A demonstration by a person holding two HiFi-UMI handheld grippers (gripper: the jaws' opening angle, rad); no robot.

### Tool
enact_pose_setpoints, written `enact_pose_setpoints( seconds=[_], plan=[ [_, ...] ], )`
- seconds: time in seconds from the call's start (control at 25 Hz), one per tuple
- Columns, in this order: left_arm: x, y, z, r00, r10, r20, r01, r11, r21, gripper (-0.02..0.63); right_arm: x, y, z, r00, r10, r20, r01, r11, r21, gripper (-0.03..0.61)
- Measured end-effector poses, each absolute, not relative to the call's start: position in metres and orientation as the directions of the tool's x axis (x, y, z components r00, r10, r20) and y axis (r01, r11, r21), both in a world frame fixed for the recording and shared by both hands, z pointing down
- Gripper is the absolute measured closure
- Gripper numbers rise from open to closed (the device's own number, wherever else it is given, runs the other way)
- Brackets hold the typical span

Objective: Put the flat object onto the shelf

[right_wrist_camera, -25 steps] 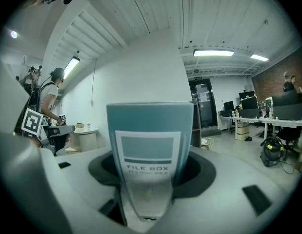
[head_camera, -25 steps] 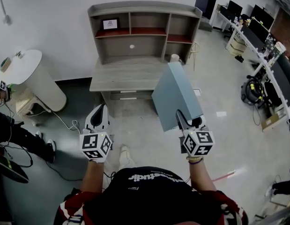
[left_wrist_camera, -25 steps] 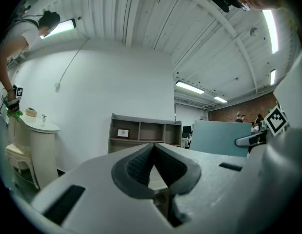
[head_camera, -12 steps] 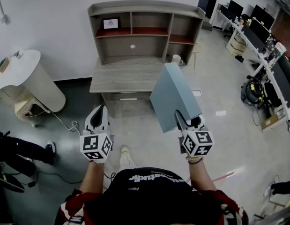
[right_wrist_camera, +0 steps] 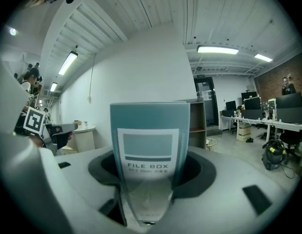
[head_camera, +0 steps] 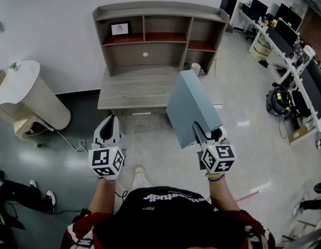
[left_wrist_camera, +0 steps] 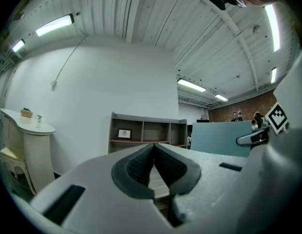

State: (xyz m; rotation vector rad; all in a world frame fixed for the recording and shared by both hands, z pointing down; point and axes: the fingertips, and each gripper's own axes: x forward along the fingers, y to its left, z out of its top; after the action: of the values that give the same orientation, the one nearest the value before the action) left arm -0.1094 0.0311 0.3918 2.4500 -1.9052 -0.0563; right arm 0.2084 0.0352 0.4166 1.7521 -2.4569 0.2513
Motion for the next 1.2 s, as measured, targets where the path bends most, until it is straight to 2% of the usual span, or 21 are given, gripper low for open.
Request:
enact_pose_setpoints(
  seconds=[0.4,1.2],
  plan=[
    [-0.120,-0.026,0.385,0.266,-0.964,-0.015,-0.962,-0.267,0.055,0.607,0.195,-0.017,0.412,-0.318,-0.928,0.193,-0.948,0.311,-0.064,0.301],
    [-0.189,-0.115,0.379,0.318,-0.948,-0.025,-0.946,-0.319,0.052,0.607,0.132,-0.091,0.401,-0.252,-0.951,0.180,-0.967,0.244,-0.065,0.299]
  ],
)
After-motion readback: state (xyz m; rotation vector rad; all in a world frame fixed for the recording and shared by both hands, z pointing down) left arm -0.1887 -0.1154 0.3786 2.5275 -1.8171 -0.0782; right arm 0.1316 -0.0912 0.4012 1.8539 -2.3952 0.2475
